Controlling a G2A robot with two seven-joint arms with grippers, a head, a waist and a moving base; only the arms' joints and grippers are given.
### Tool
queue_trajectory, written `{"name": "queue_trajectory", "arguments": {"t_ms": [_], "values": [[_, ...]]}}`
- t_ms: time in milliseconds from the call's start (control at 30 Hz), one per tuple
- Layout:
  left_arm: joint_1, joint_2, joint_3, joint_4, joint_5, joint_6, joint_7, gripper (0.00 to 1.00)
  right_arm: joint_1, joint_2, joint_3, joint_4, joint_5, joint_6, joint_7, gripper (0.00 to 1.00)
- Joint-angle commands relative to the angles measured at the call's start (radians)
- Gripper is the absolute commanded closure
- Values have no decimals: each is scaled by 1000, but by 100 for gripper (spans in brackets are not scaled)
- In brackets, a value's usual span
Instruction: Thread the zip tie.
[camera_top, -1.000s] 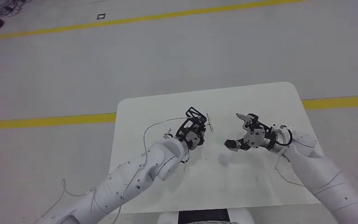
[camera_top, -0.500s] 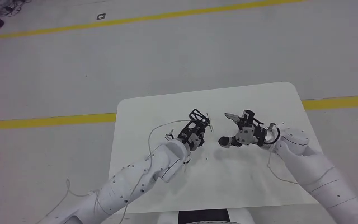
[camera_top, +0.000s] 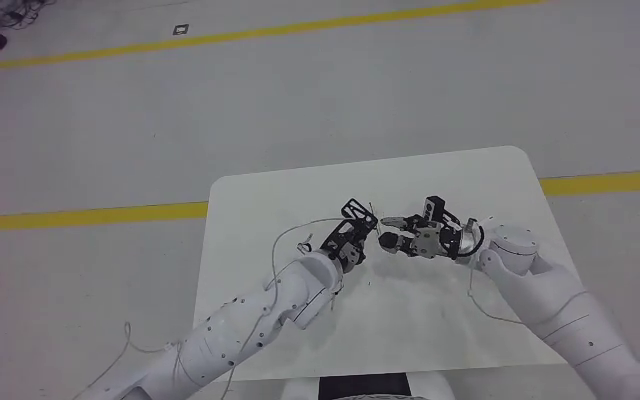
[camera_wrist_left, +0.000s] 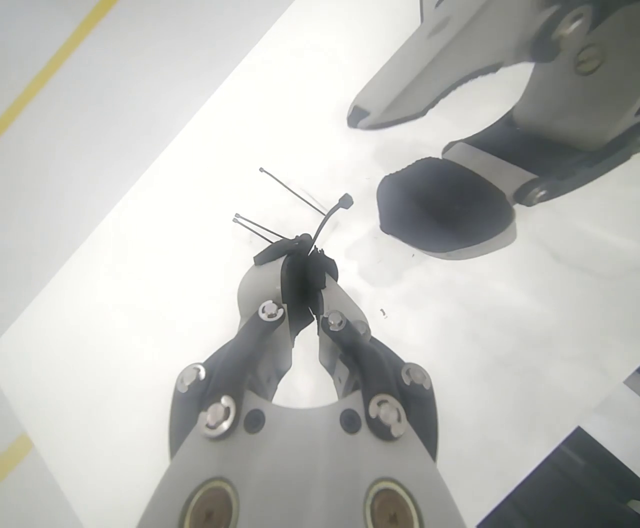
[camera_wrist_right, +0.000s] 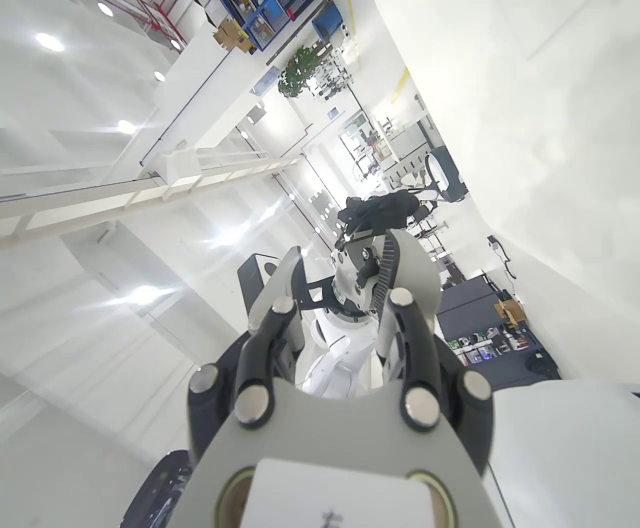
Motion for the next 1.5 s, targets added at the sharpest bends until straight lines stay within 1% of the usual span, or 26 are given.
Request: {"name": "queue_trajectory", "arguments": {"t_ms": [0, 267, 367, 433, 667, 767, 1067, 1267, 1467], "values": [[1, -3, -1, 2, 3, -6, -2, 100, 5, -2, -4, 3, -8, 1, 0, 73], [9, -12, -7, 3, 27, -21, -18, 100, 20, -8, -12, 10, -29, 2, 0, 76], [12, -16, -10, 2, 32, -27, -23, 100, 23, -10, -12, 9, -34, 3, 3, 82], [14, -18, -13, 3, 35, -30, -25, 100, 24, -11, -12, 10, -36, 4, 5, 84], [22, -26, -22, 6, 38, -46, -32, 100, 27, -14, -12, 14, -47, 9, 10, 84], [22, -26, -22, 6, 38, -46, -32, 100, 28, -15, -10, 14, -50, 12, 12, 82], [22, -26, -22, 6, 38, -46, -32, 100, 27, -18, -8, 16, -55, 19, 14, 82], [22, -26, -22, 6, 38, -46, -32, 100, 31, -21, -10, 18, -62, 22, 12, 86], [22, -26, -22, 6, 38, -46, -32, 100, 31, -23, -9, 18, -68, 23, 13, 86]]}}
